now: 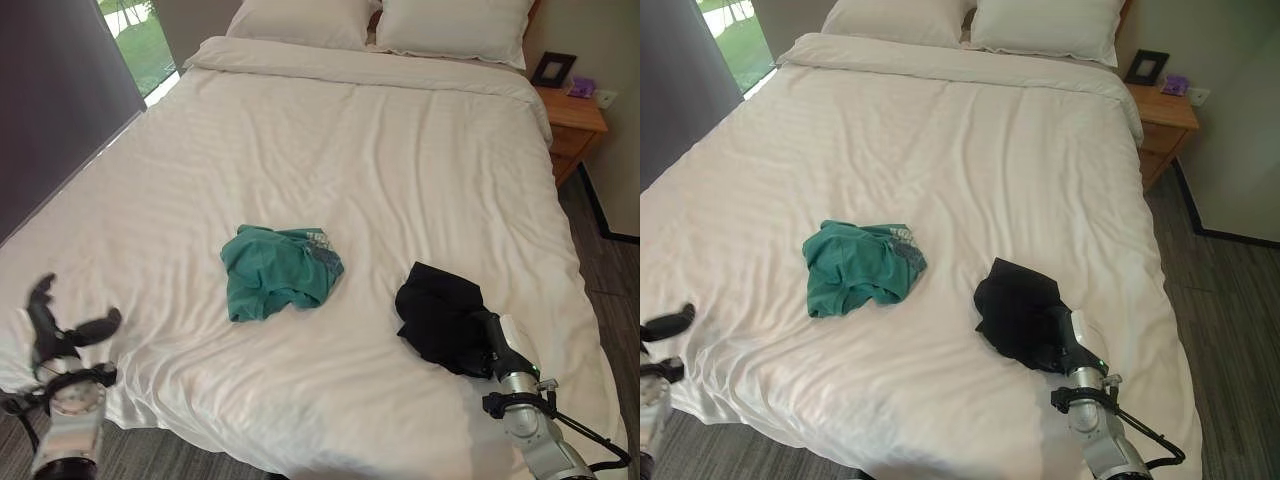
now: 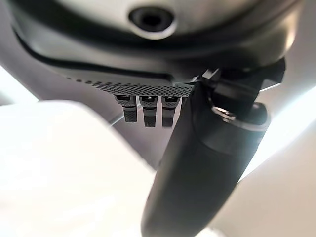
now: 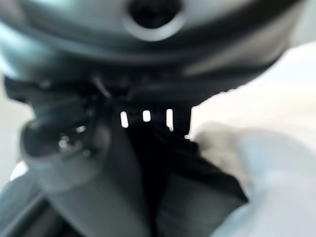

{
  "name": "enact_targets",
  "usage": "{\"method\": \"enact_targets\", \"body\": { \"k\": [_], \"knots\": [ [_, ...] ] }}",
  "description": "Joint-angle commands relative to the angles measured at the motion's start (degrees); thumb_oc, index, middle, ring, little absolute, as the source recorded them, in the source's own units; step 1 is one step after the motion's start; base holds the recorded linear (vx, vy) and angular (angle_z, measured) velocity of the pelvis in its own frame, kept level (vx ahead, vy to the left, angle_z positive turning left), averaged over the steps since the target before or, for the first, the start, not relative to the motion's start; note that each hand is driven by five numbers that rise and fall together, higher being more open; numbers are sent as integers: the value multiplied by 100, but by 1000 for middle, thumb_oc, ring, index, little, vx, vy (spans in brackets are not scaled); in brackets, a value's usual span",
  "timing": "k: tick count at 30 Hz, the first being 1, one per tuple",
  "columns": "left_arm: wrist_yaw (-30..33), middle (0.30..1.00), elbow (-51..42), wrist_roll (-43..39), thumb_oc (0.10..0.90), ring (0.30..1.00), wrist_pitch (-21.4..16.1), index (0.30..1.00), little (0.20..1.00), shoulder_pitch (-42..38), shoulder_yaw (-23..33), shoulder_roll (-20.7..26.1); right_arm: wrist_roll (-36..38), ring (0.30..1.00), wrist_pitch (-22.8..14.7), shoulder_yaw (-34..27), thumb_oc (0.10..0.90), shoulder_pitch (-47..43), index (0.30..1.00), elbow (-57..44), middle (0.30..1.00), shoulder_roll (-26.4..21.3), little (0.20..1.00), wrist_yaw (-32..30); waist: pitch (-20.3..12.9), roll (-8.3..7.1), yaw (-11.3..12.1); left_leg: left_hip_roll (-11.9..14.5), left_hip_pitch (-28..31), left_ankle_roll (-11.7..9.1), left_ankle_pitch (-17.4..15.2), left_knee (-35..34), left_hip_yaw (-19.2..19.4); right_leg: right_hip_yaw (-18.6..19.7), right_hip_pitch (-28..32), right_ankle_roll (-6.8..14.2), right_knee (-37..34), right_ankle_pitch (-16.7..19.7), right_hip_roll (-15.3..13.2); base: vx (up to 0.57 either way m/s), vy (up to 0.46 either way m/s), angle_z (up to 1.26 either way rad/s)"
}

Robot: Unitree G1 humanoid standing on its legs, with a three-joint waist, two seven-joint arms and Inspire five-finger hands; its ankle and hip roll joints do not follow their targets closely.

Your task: Pick up bed clothes into laundry basket.

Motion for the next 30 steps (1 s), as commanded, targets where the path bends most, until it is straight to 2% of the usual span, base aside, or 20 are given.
{"method": "enact_targets", "body": {
  "k": [1, 3, 5, 7, 9, 13, 15, 16, 22, 25, 30],
  "knots": [
    [-210, 900, -468, -230, 800, 900, -743, 900, 900, -480, -95, 107, -120, 300, 508, 321, 400, 178, 300, 819, 300, 45, 300, 385, 17, -53, 23, -15, 296, -57, -344, 9, 56, -92, 190, 727, 67, -75, -719, 17, -14, -4],
    [-249, 900, -639, -124, 800, 900, -717, 900, 900, -460, -140, 72, -121, 300, 520, 314, 400, 153, 300, 904, 300, 57, 300, 394, 25, -51, 22, -16, 315, -62, -349, 9, 61, -86, 212, 723, 67, -84, -724, 0, 0, 0],
    [-574, 900, -876, -613, 800, 900, -897, 900, 900, -611, -405, -233, -82, 300, 547, 316, 400, 70, 300, 1051, 300, 60, 300, 444, 46, -27, -28, -16, 355, -61, -339, 9, 47, -60, 245, 708, 67, -102, -720, 27, -23, -6],
    [-831, 900, -927, -1029, 800, 900, -985, 900, 900, -725, -607, -350, -96, 300, 562, 361, 400, 23, 300, 1047, 300, 43, 300, 481, 57, 0, -90, -22, 353, -63, -333, 9, 57, -32, 227, 708, 67, -93, -718, 16, -11, -4],
    [-897, 900, -918, -1067, 800, 900, -989, 900, 900, -825, -727, -338, -94, 300, 561, 390, 400, 0, 300, 1029, 300, 32, 300, 501, 70, 24, -121, -26, 346, -63, -332, 9, 83, -9, 199, 711, 67, -76, -719, -4, 4, -7],
    [-882, 900, -773, -249, 800, 900, -781, 900, 900, -1323, -1396, -306, -122, 300, 515, 596, 400, -42, 300, 1181, 300, 108, 300, 509, 93, 82, -275, -23, 219, -69, -326, 9, 202, 78, -53, 737, 67, 1, -709, -27, -3, -15],
    [-842, 900, -703, -28, 800, 900, -729, 900, 900, -1421, -1500, -293, -123, 300, 502, 630, 400, -37, 300, 1212, 300, 136, 300, 507, 90, 85, -300, -18, 194, -71, -326, 9, 219, 96, -83, 735, 67, 3, -703, -7, -13, -14],
    [-675, 900, -512, 638, 800, 900, -586, 900, 900, -1740, -1804, -200, -121, 300, 448, 690, 400, 11, 300, 1305, 300, 161, 300, 445, 103, 87, -419, -5, 145, -82, -314, 9, 264, 123, -162, 737, 67, 16, -687, 4, -21, -11],
    [-628, 900, -409, 852, 800, 900, -579, 900, 900, -2084, -2102, -180, -123, 300, 403, 774, 400, 87, 300, 1498, 300, 208, 300, 378, 104, 94, -510, 19, 94, -103, -302, 9, 297, 157, -240, 740, 67, 31, -675, 8, -21, -8],
    [-688, 900, -172, 1116, 800, 900, -508, 900, 900, -2597, -2613, -154, -68, 300, 406, 909, 400, -6, 300, 1904, 300, 305, 300, 254, 106, 96, -625, 19, -18, -105, -287, 9, 331, 213, -407, 748, 67, 72, -652, -1, -36, -1],
    [-766, 900, 60, 1266, 800, 900, -443, 900, 900, -2759, -2904, -230, -9, 300, 415, 928, 400, -71, 300, 1991, 300, 328, 300, 198, 90, 83, -661, 26, -113, -101, -283, 9, 373, 281, -565, 750, 67, 111, -629, -1, -8, -6]
  ]
}}
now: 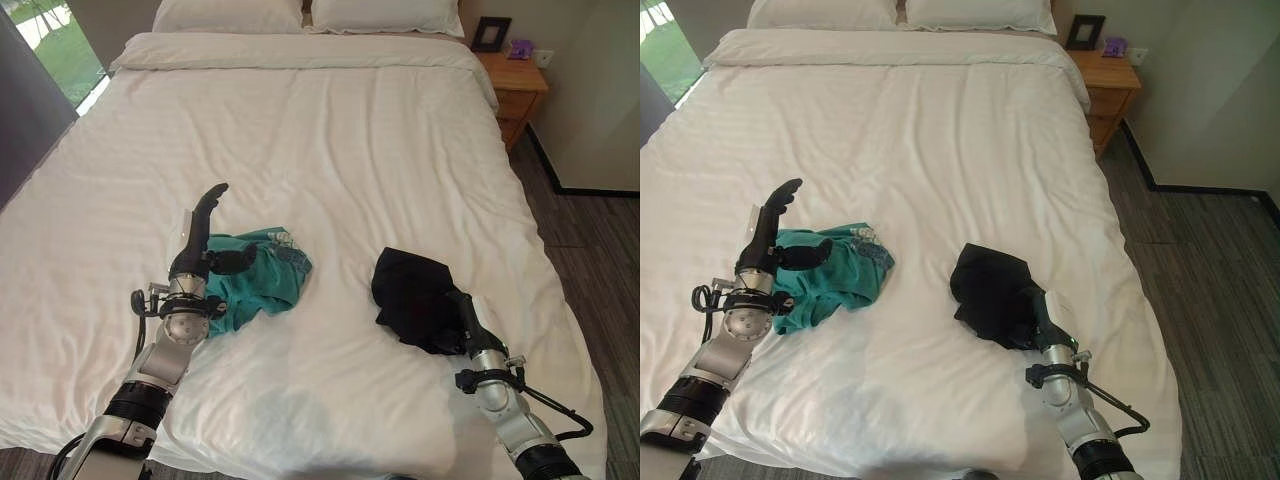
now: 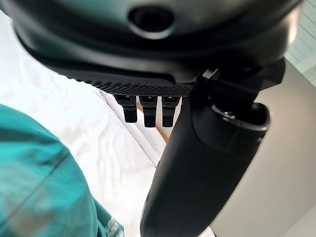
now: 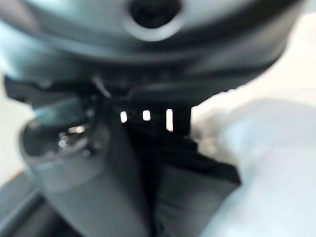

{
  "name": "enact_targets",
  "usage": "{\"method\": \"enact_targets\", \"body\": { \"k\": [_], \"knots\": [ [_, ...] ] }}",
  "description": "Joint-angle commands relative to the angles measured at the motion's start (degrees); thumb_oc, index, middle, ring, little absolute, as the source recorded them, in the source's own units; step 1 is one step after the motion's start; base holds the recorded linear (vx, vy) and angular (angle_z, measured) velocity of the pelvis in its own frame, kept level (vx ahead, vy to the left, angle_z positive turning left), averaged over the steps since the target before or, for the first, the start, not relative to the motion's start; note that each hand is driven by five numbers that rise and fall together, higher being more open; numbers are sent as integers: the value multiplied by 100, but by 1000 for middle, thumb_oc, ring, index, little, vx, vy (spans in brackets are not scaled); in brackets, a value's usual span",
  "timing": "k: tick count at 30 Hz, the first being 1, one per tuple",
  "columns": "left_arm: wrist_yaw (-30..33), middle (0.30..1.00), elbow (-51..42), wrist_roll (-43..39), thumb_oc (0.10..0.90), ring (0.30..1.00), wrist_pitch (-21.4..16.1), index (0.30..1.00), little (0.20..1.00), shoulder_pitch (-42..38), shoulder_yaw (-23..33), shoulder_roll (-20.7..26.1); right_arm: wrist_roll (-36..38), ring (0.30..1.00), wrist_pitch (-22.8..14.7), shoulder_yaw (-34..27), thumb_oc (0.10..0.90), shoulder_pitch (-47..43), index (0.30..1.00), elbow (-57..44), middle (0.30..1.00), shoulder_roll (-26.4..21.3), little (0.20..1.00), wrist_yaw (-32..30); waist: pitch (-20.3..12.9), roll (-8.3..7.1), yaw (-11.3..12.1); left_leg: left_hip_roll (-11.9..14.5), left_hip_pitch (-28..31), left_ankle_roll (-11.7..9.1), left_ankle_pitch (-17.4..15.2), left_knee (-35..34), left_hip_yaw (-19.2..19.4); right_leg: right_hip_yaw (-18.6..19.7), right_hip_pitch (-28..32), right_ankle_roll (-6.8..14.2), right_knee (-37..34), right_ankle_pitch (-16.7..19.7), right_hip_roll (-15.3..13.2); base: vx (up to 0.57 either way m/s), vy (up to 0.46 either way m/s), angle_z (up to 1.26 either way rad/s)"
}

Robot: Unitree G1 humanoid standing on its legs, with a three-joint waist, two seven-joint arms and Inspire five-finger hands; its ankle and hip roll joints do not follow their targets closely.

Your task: Pick up bed clothes into laundry basket.

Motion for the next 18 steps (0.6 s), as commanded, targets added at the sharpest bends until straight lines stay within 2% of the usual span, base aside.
{"method": "enact_targets", "body": {
  "k": [1, 2, 4, 5, 6, 7, 8, 9, 10, 11, 12, 13, 14, 15, 18],
  "knots": [
    [134, 900, 430, 379, 800, 900, -209, 900, 900, -1071, 171, 220, -19, 300, 665, 434, 400, 819, 300, 1475, 300, -54, 300, 244, 126, 32, -29, 89, 23, -149, -245, 9, -43, -118, -158, 790, 65, -38, -582, 0, -7, -14],
    [139, 900, 444, 382, 800, 900, -213, 900, 900, -1086, 159, 217, -21, 300, 669, 426, 400, 823, 300, 1469, 300, -51, 300, 245, 117, 29, -17, 89, 13, -149, -244, 9, -37, -113, -171, 789, 65, -36, -583, 10, 0, -15],
    [208, 900, 790, 1072, 800, 900, -2, 900, 900, -1369, -145, 414, -10, 300, 643, 433, 400, 852, 300, 1343, 300, -47, 300, 194, 130, 45, -100, 95, -36, -150, -239, 9, -17, -64, -266, 795, 65, -7, -570, 6, 4, -11],
    [336, 900, 1192, 1818, 800, 900, 253, 900, 900, -1762, -499, 619, 34, 300, 612, 417, 400, 824, 300, 1304, 300, -48, 300, 122, 150, 48, -149, 92, -99, -150, -233, 9, -9, -29, -351, 800, 65, 13, -563, -10, 5, -4],
    [351, 900, 1225, 1833, 800, 900, 249, 900, 900, -1802, -527, 609, 35, 300, 611, 405, 400, 819, 300, 1306, 300, -36, 300, 119, 151, 39, -137, 91, -107, -150, -232, 9, -10, -29, -359, 800, 65, 13, -564, -3, 14, -3],
    [349, 900, 1704, 2497, 800, 900, 530, 900, 900, -2137, -930, 760, 69, 300, 575, 451, 400, 752, 300, 1286, 300, -57, 300, 69, 177, 61, -190, 97, -128, -145, -261, 9, -3, 6, -391, 814, 65, 2, -539, -9, 8, -4],
    [363, 900, 1741, 2501, 800, 900, 524, 900, 900, -2187, -963, 751, 69, 300, 574, 434, 400, 742, 300, 1289, 300, -42, 300, 67, 183, 42, -177, 88, -155, -143, -224, 9, -5, 8, -419, 807, 65, 32, -547, -45, 17, -6],
    [162, 900, 2937, 3222, 800, 900, 853, 900, 900, -2763, -1556, 699, 103, 300, 510, 503, 400, 636, 300, 1226, 300, -66, 300, 20, 245, 33, -255, 87, -213, -137, -209, 9, 22, 68, -511, 808, 65, 57, -517, -62, 13, -6],
    [41, 900, 3361, 3504, 800, 900, 992, 900, 900, -2924, -1713, 657, 95, 300, 504, 556, 400, 579, 300, 1204, 300, -89, 300, 8, 252, 33, -298, 85, -239, -134, -201, 9, 35, 89, -553, 810, 65, 69, -509, -69, 15, -14],
    [-188, 808, 4162, 3778, 739, 808, 1141, 808, 808, -3143, -1848, 446, 120, 300, 498, 622, 400, 490, 300, 1108, 300, -117, 300, 36, 315, 1, -354, 102, -281, -134, -188, 9, 56, 137, -608, 811, 65, 76, -486, -33, 5, -10],
    [-173, 808, 4206, 3778, 739, 808, 1131, 808, 808, -3175, -1859, 422, 122, 300, 502, 613, 400, 488, 300, 1103, 300, -122, 300, 40, 320, 4, -345, 102, -283, -134, -188, 9, 58, 139, -611, 810, 65, 76, -486, -39, -4, -25],
    [-212, 611, 4431, 3802, 607, 611, 1168, 611, 611, -3250, -1864, 332, 137, 300, 515, 644, 400, 466, 300, 1033, 300, -135, 300, 70, 354, -13, -368, 109, -286, -136, -184, 9, 69, 158, -632, 809, 65, 82, -475, -28, -2, -17],
    [-261, 611, 4606, 3845, 607, 611, 1191, 611, 611, -3260, -1881, 259, 144, 300, 511, 691, 400, 454, 300, 949, 300, -154, 300, 111, 395, -27, -398, 118, -288, -137, -175, 9, 86, 189, -644, 805, 65, 82, -463, -35, -8, -19],
    [-361, 300, 4826, 3968, 400, 300, 1208, 300, 300, -3282, -1952, 259, 142, 300, 472, 767, 400, 449, 300, 755, 300, -209, 300, 189, 435, -48, -450, 158, -270, -144, -166, 9, 130, 248, -668, 806, 65, 83, -433, -21, -4, -7],
    [-407, 300, 4881, 4091, 400, 300, 1190, 300, 300, -3279, -2017, 307, 108, 300, 456, 797, 400, 470, 300, 617, 300, -247, 300, 238, 451, -52, -465, 179, -247, -153, -172, 9, 163, 278, -680, 807, 65, 87, -418, -6, -7, -18]
  ]
}}
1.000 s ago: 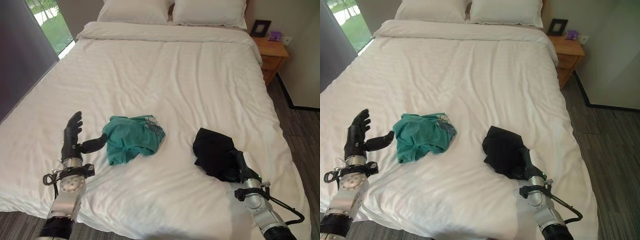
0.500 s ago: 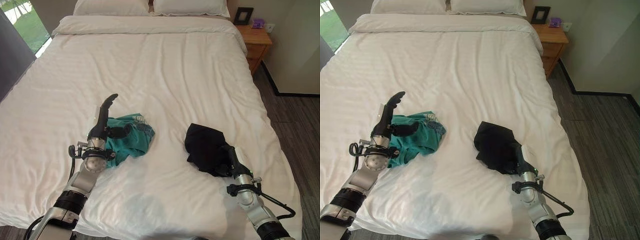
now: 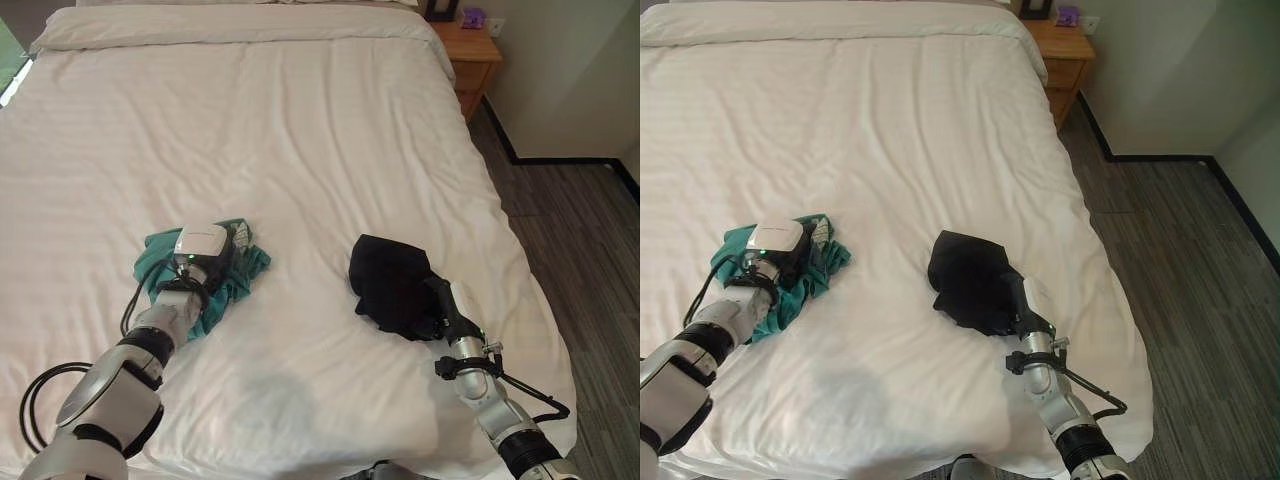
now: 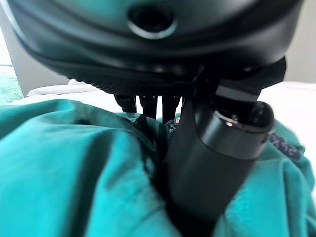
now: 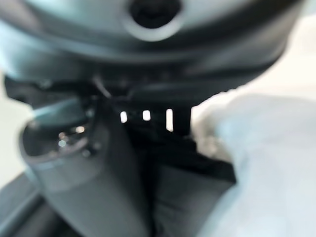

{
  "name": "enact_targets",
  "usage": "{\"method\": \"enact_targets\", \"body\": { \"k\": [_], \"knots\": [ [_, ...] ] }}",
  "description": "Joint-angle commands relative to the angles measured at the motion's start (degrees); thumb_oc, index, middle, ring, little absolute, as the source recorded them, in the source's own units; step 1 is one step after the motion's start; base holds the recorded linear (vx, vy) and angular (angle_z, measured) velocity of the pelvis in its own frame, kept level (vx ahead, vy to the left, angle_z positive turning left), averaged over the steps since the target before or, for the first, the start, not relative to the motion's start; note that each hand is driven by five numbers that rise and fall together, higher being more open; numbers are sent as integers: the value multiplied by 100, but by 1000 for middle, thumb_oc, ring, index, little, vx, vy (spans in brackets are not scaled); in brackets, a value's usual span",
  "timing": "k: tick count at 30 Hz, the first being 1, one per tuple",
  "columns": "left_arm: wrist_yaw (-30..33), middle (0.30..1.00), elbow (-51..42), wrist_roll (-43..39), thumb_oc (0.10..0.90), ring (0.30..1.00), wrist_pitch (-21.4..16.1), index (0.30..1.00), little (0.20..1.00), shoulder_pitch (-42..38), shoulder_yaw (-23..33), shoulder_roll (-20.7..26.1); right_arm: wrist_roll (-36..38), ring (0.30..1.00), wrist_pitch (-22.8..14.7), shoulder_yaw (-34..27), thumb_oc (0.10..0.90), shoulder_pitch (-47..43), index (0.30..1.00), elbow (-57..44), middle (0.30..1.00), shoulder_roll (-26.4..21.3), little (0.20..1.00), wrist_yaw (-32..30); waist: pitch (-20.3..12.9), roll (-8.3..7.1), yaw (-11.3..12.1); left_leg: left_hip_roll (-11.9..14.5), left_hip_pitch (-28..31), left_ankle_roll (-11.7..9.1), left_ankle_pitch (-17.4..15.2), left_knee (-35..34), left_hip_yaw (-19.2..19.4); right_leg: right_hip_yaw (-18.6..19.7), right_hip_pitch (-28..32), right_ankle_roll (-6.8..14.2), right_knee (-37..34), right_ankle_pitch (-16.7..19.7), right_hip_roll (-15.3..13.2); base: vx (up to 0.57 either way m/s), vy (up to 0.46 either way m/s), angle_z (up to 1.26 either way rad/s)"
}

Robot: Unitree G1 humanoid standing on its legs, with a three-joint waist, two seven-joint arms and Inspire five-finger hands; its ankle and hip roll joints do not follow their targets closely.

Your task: Pick up bed clothes into laundry basket.

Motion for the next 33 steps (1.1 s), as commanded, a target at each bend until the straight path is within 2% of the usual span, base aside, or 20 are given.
{"method": "enact_targets", "body": {
  "k": [1, 5, 8, 10, 12, 13, 14, 15, 17, 19, 20, 22, 25, 26, 27, 28, 29, 30, 31, 33],
  "knots": [
    [-134, 300, 728, 357, 400, 300, 236, 300, 300, -782, 441, 298, -72, 300, 500, 275, 400, 940, 300, 384, 300, -526, 300, 539, 577, 136, -67, 293, 219, -187, -194, 8, -191, -115, 25, 765, 26, -111, -375, -7, -22, -12],
    [27, 300, -255, -197, 400, 300, 13, 300, 300, -807, 746, 632, -277, 300, 426, 174, 400, 1011, 300, -420, 300, -809, 300, 661, 599, 152, 74, 374, 518, -217, -265, 8, -171, -192, 347, 752, 26, -245, -361, -9, -68, -15],
    [197, 300, -2895, -678, 400, 300, -262, 300, 300, -131, 1529, 1061, -328, 300, 331, -283, 400, 933, 300, -1210, 300, -1208, 300, 710, 517, 158, 276, 408, 648, -234, -205, 8, -313, -388, 647, 689, 26, -317, -377, -22, -123, 11],
    [192, 300, -3617, -727, 400, 300, -345, 300, 300, 360, 1883, 1177, -329, 300, 304, -404, 400, 879, 300, -1442, 300, -1293, 300, 759, 469, 173, 343, 411, 684, -235, -194, 8, -353, -446, 739, 674, 26, -355, -373, 17, -63, 23],
    [394, 300, -4589, -974, 400, 300, -456, 300, 300, 1257, 2820, 1334, -438, 300, 281, -524, 400, 169, 300, -1931, 300, -1664, 300, 840, 342, 214, 629, 377, 791, -216, -183, 8, -500, -554, 965, 631, 26, -443, -357, -23, -57, 18],
    [489, 300, -4847, -1130, 400, 300, -512, 300, 300, 1424, 3032, 1328, -417, 300, 281, -548, 400, -90, 300, -2010, 300, -1761, 300, 833, 311, 220, 747, 356, 845, -204, -208, 8, -551, -582, 1037, 630, 26, -481, -362, -59, -26, 23],
    [469, 300, -4900, -1131, 400, 300, -501, 300, 300, 1488, 3109, 1333, -411, 300, 284, -509, 400, -130, 300, -2005, 300, -1775, 300, 835, 326, 227, 709, 348, 822, -200, -158, 8, -557, -583, 1018, 621, 26, -439, -369, -89, -26, 20],
    [641, 300, -5340, -1528, 400, 300, -641, 300, 300, 1747, 3456, 1298, -343, 300, 326, -538, 400, -807, 300, -2266, 300, -2039, 300, 745, 284, 211, 944, 259, 903, -158, -117, 28, -604, -695, 1169, 589, 26, -477, -407, -135, -18, 30],
    [737, 300, -5703, -1936, 400, 300, -806, 300, 300, 1776, 3694, 1310, -186, 300, 350, -605, 400, -1392, 300, -2471, 300, -2233, 300, 637, 292, 100, 1086, 179, 915, -169, -363, 507, -588, -851, 1237, 525, 26, -469, -521, -257, -24, 47],
    [867, 300, -5964, -2226, 400, 300, -890, 300, 300, 1869, 4030, 1405, -70, 300, 371, -754, 400, -1795, 300, -2735, 300, -2395, 300, 509, 291, -2, 1212, 67, 929, -231, -712, 1218, -933, -992, 1198, 439, 26, -356, -625, -265, 12, 59],
    [858, 300, -5985, -2230, 400, 300, -884, 300, 300, 1888, 4057, 1407, -68, 300, 379, -752, 400, -1803, 300, -2747, 300, -2396, 300, 515, 297, -14, 1173, 45, 880, -223, -681, 1246, -964, -1018, 1181, 435, 26, -322, -648, -139, 36, 37],
    [1004, 300, -6272, -2347, 400, 300, -951, 300, 300, 2319, 4493, 1324, -200, 300, 421, -1078, 400, -1896, 300, -3088, 300, -2573, 300, 434, 180, -128, 1196, -126, 1284, -366, -785, 1978, -1709, -1131, 1080, 415, 26, -68, -690, -246, 99, 35],
    [1014, 300, -6529, -2471, 400, 300, -1066, 300, 300, 2827, 4806, 1153, -285, 300, 483, -1474, 400, -1722, 300, -3296, 300, -2710, 300, 402, 25, -112, 996, -13, 1834, -357, -972, 1748, -2122, -1134, 798, 554, 31, 176, -706, -371, 278, 39],
    [968, 300, -6606, -2498, 400, 300, -1119, 300, 300, 2974, 4896, 1039, -318, 300, 518, -1640, 400, -1595, 300, -3353, 300, -2754, 300, 388, -11, -83, 907, 17, 2068, -278, -1207, 1410, -2207, -1133, 655, 618, 38, 230, -732, -209, 199, 28],
    [957, 300, -6628, -2498, 400, 300, -1124, 300, 300, 3003, 4908, 1025, -321, 300, 521, -1657, 400, -1558, 300, -3380, 300, -2758, 300, 394, -25, -63, 915, 29, 2100, -263, -1209, 1366, -2197, -1133, 661, 632, 38, 227, -723, -324, 276, 25],
    [894, 300, -6753, -2447, 400, 300, -1157, 300, 300, 3120, 4884, 944, -402, 300, 555, -1935, 400, -1312, 300, -3462, 300, -2786, 300, 370, -75, -81, 777, -29, 2334, -58, -1662, 791, -1952, -1198, 509, 731, 87, 367, -879, -330, 263, 18],
    [859, 300, -6767, -2468, 400, 300, -1175, 300, 300, 3141, 4841, 938, -471, 300, 590, -2040, 400, -1179, 300, -3455, 300, -2774, 300, 351, -56, -96, 699, -34, 2429, 1, -1716, 469, -1858, -1239, 377, 826, 117, 461, -966, -338, 265, 20],
    [855, 300, -6769, -2471, 400, 300, -1175, 300, 300, 3134, 4813, 946, -481, 300, 593, -2089, 400, -1115, 300, -3488, 300, -2760, 300, 356, -67, -111, 734, -43, 2493, 17, -1653, 349, -1838, -1223, 376, 843, 111, 475, -972, -408, 247, 8],
    [792, 300, -6830, -2468, 400, 300, -1191, 300, 300, 3184, 4814, 908, -538, 300, 662, -2299, 400, -855, 300, -3563, 300, -2610, 300, 326, 9, -165, 676, -183, 2655, 99, -1590, 8, -1695, -1313, 216, 970, 127, 765, -1163, -265, 159, -9],
    [729, 300, -6810, -2498, 400, 300, -1171, 300, 300, 3192, 4727, 878, -661, 300, 705, -2366, 400, -694, 300, -3653, 300, -2578, 300, 344, 171, -124, 677, -285, 2577, 233, -1501, 20, -1614, -1301, 156, 974, 235, 762, -1154, -545, 230, -18]
  ]
}}
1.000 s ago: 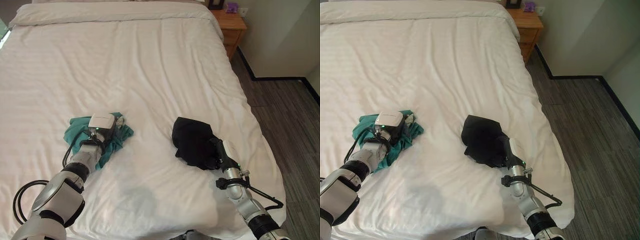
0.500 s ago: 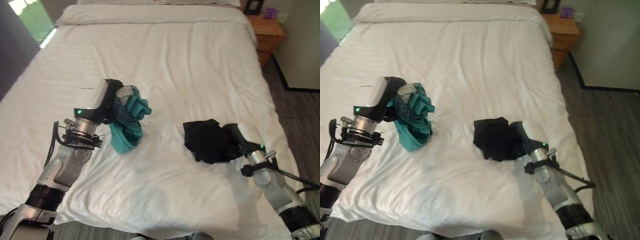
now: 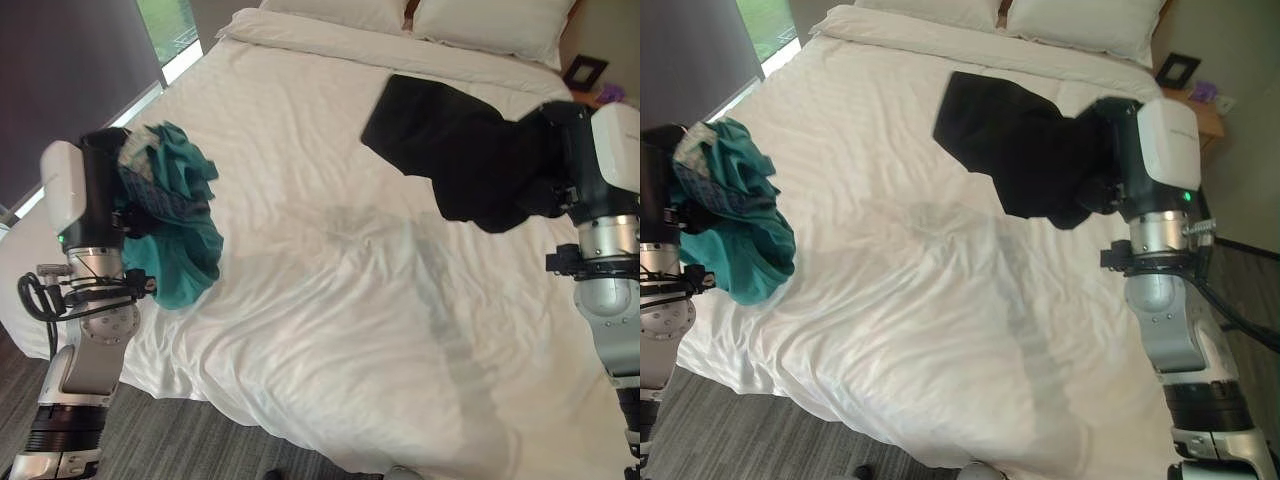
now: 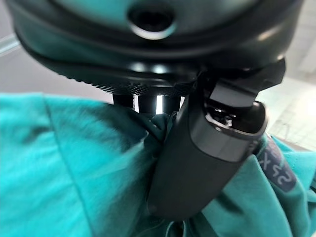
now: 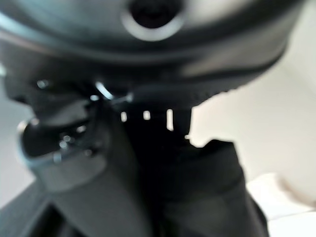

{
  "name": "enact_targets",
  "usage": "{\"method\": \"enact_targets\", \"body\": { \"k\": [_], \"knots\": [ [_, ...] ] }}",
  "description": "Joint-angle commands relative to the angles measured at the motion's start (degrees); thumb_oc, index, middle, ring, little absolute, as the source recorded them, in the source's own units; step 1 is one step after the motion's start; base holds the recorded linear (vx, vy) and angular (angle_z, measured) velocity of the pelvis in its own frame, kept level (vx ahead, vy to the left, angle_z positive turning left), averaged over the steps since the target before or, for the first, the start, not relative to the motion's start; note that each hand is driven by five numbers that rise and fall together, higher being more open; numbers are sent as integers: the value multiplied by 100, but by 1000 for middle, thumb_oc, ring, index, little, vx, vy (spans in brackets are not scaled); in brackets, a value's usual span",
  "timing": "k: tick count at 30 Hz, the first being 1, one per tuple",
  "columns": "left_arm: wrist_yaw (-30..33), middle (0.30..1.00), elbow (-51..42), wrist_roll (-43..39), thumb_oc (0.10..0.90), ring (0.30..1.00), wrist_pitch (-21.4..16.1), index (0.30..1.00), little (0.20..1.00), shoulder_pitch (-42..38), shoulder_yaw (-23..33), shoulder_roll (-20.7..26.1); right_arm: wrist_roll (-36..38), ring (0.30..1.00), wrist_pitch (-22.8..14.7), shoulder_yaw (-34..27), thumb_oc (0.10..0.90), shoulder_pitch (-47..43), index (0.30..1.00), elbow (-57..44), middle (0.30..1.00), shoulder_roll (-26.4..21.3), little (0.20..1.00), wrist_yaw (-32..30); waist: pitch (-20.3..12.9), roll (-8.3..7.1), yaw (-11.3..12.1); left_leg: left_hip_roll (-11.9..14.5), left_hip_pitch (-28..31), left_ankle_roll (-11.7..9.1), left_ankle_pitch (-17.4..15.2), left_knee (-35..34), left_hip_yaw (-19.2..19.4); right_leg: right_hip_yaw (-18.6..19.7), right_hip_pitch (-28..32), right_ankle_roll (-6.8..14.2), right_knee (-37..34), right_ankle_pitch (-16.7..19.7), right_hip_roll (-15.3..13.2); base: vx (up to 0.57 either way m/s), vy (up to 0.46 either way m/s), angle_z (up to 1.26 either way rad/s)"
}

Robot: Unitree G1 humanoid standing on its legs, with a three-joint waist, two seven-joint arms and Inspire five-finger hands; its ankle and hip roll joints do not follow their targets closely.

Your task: Pick up bed clothes into laundry basket.

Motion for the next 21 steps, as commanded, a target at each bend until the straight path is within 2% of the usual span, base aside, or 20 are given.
{"method": "enact_targets", "body": {
  "k": [1, 2, 3, 4, 8, 9, 10, 11, 12, 14, 15, 16, 17, 18, 19, 20, 21],
  "knots": [
    [94, 300, -506, -123, 400, 300, -523, 300, 300, -494, 22, 183, -274, 300, 38, -217, 400, -352, 300, -394, 300, -404, 300, -409, -531, 452, -66, 206, 757, 231, -548, -197, 279, 31, -722, 434, -328, 117, 149, -686, 254, -47],
    [55, 300, -491, -197, 400, 300, -525, 300, 300, -562, -60, 197, -261, 300, 43, -208, 400, -404, 300, -395, 300, -421, 300, -443, -495, 481, -28, 149, 658, 287, -473, -187, 374, -8, -601, 384, -64, -51, 179, -392, 136, -60],
    [56, 300, -477, -202, 400, 300, -528, 300, 300, -593, -72, 199, -258, 300, 42, -219, 400, -411, 300, -388, 300, -427, 300, -448, -475, 447, -15, 108, 650, 291, -436, -195, 374, 17, -641, 382, -14, -54, 135, -554, 177, -94],
    [-59, 300, -564, -269, 400, 300, -553, 300, 300, -690, -253, 225, -241, 300, 9, -206, 400, -478, 300, -444, 300, -512, 300, -456, -448, 471, 51, -6, 439, 399, -237, -192, 568, -111, -342, 281, 474, -337, 183, -545, 168, -63],
    [-206, 300, -781, -556, 400, 300, -567, 300, 300, -891, -672, 118, 16, 300, -90, -48, 400, -760, 300, -430, 300, -639, 300, -423, -591, 496, 202, -14, -243, 598, 284, -127, 1183, -33, 384, 211, 1861, -1074, 437, -560, 160, -61],
    [-207, 300, -783, -561, 400, 300, -563, 300, 300, -898, -673, 113, 21, 300, -91, -47, 400, -766, 300, -424, 300, -650, 300, -424, -592, 497, 225, -16, -254, 597, 312, -136, 1208, -15, 354, 197, 1870, -1062, 437, -479, 93, -98],
    [-230, 300, -799, -776, 400, 300, -546, 300, 300, -959, -874, -98, 77, 300, -140, 62, 400, -899, 300, -408, 300, -643, 300, -420, -725, 469, 362, 14, -608, 636, 523, -111, 1571, 18, 828, 210, 2150, -1296, 532, -476, 55, -74],
    [-288, 300, -884, -790, 400, 300, -545, 300, 300, -947, -967, -190, 82, 300, -159, 77, 400, -912, 300, -409, 300, -598, 300, -390, -795, 451, 405, 23, -779, 691, 587, -89, 1759, -4, 1087, 298, 2465, -1288, 545, -618, 53, -69],
    [-350, 300, -927, -766, 400, 300, -523, 300, 300, -941, -1038, -250, 78, 300, -182, 95, 400, -928, 300, -451, 300, -554, 300, -368, -860, 457, 475, 70, -925, 705, 677, -94, 1917, 8, 1191, 301, 2520, -1182, 550, -454, -10, -76],
    [-393, 300, -1005, -654, 400, 300, -501, 300, 300, -1005, -1202, -374, 20, 300, -234, 190, 400, -952, 300, -528, 300, -443, 300, -376, -1005, 355, 673, 137, -1252, 703, 821, -58, 2369, -11, 1576, 413, 2346, -866, 364, -379, -62, -115],
    [-390, 300, -996, -642, 400, 300, -499, 300, 300, -1013, -1220, -377, 10, 300, -235, 186, 400, -941, 300, -525, 300, -436, 300, -380, -1019, 339, 719, 129, -1237, 700, 815, -65, 2414, 24, 1583, 419, 2300, -843, 354, -628, -254, -153],
    [-320, 300, -886, -702, 400, 300, -434, 300, 300, -1246, -1404, -468, -38, 300, -236, 458, 400, -1262, 300, -603, 300, -426, 300, -407, -1095, 267, 914, 419, -1555, 533, 1049, -15, 2965, -85, 1951, 447, 1569, -727, -9, -452, -213, -168],
    [-314, 300, -866, -703, 400, 300, -439, 300, 300, -1265, -1401, -471, -37, 300, -231, 480, 400, -1298, 300, -586, 300, -433, 300, -410, -1083, 275, 941, 432, -1536, 519, 1050, -22, 2999, -56, 1964, 447, 1519, -702, 0, -617, -303, -176],
    [-276, 300, -846, -695, 400, 300, -398, 300, 300, -1349, -1448, -509, -50, 300, -244, 637, 400, -1423, 300, -599, 300, -413, 300, -406, -1053, 268, 1028, 553, -1695, 453, 1233, 4, 3152, -76, 2095, 447, 1100, -978, 52, -409, -252, -205],
    [-250, 300, -815, -641, 400, 300, -371, 300, 300, -1355, -1371, -518, 21, 300, -276, 785, 400, -1560, 300, -654, 300, -320, 300, -373, -1029, 347, 1140, 879, -1875, 284, 1502, 6, 3358, -161, 2241, 378, 456, -1731, 292, -417, -265, -186],
    [-251, 300, -817, -640, 400, 300, -370, 300, 300, -1351, -1360, -519, 21, 300, -271, 799, 400, -1576, 300, -652, 300, -319, 300, -371, -1027, 363, 1146, 913, -1871, 260, 1519, 5, 3364, -148, 2242, 352, 441, -1733, 322, -381, -254, -180],
    [-223, 300, -823, -605, 400, 300, -343, 300, 300, -1316, -1275, -542, 58, 300, -316, 850, 400, -1632, 300, -741, 300, -280, 300, -359, -1004, 433, 1155, 1173, -1932, 138, 1684, -2, 3500, -208, 2272, 259, 155, -2167, 505, -118, -111, -112]
  ]
}}
